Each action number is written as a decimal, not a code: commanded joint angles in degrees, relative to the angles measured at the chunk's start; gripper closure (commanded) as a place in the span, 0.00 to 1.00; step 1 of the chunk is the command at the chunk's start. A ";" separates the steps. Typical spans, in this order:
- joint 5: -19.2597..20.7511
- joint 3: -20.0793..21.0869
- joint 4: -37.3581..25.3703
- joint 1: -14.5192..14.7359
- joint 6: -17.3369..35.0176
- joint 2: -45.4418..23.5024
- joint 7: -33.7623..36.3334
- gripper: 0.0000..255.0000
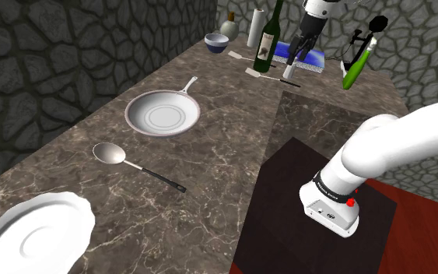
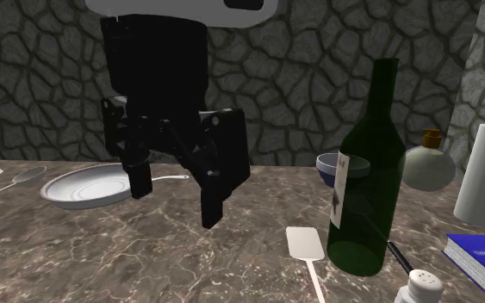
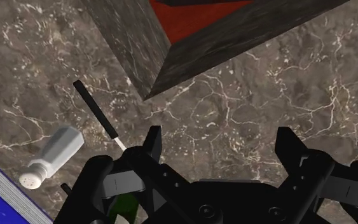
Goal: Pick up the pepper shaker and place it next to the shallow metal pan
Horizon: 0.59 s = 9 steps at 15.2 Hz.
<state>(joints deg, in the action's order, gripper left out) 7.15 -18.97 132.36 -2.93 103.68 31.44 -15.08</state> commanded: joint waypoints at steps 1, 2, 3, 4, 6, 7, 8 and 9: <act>0.27 -2.47 -1.52 -0.20 1.62 -2.72 -3.07 0.00; 0.21 -3.73 -2.46 -0.23 2.44 -4.30 -4.61 0.00; 0.05 -4.98 -3.46 -0.22 3.22 -5.94 -6.17 0.00; -0.22 -6.23 -4.54 -0.20 3.98 -7.65 -7.77 0.00; -1.11 -8.74 -6.91 -0.08 5.39 -11.25 -11.08 0.00; -1.76 -9.96 -8.20 -0.03 6.04 -13.16 -12.81 0.00; -2.53 -11.18 -9.57 0.02 6.63 -15.13 -14.59 0.00; -3.45 -12.40 -11.01 0.09 7.16 -17.18 -16.41 0.00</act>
<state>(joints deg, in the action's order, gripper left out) 4.34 -30.10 122.19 -2.77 110.03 15.94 -29.53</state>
